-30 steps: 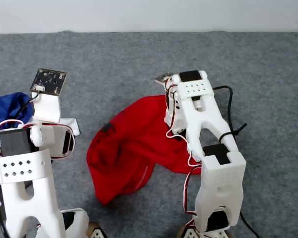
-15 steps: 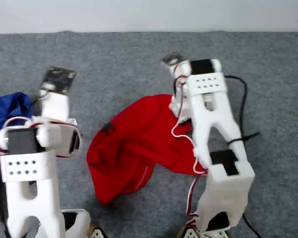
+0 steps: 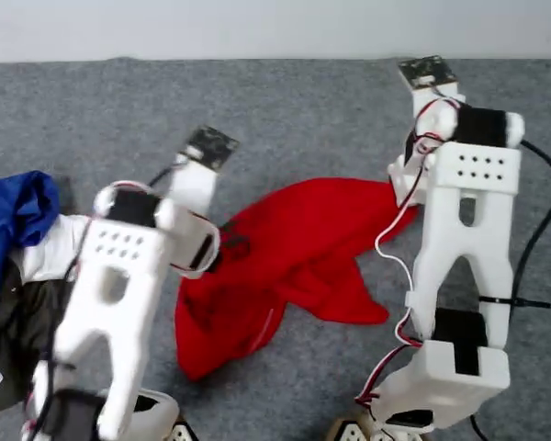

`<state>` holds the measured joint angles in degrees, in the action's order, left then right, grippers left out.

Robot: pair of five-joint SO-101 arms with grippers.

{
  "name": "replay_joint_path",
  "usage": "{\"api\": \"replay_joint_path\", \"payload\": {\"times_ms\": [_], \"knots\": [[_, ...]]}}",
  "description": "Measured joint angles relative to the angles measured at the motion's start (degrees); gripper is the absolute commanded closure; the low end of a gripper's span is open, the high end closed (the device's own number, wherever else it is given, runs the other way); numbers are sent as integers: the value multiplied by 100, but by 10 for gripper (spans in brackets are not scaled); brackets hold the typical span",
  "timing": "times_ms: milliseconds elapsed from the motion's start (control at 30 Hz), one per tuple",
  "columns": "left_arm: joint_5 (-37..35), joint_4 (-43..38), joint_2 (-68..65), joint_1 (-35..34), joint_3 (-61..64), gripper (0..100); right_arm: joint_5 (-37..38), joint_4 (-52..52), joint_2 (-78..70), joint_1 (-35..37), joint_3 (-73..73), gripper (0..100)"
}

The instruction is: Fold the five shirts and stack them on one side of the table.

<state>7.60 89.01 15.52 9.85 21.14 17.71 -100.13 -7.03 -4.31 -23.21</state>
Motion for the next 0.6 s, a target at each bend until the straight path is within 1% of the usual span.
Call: {"api": "replay_joint_path", "payload": {"times_ms": [67,167,267,333,600], "knots": [[88,9,-264,255,0,807,0,0,0,-62,0,988],[211,158,-316,730,-35,806,0,0,0,-132,0,988],[246,325,-422,1055,-35,804,0,0,0,-273,0,988],[246,378,-492,1125,18,804,0,0,0,-396,0,988],[897,413,-774,1160,862,804,220,0,0,-967,0,988]]}}
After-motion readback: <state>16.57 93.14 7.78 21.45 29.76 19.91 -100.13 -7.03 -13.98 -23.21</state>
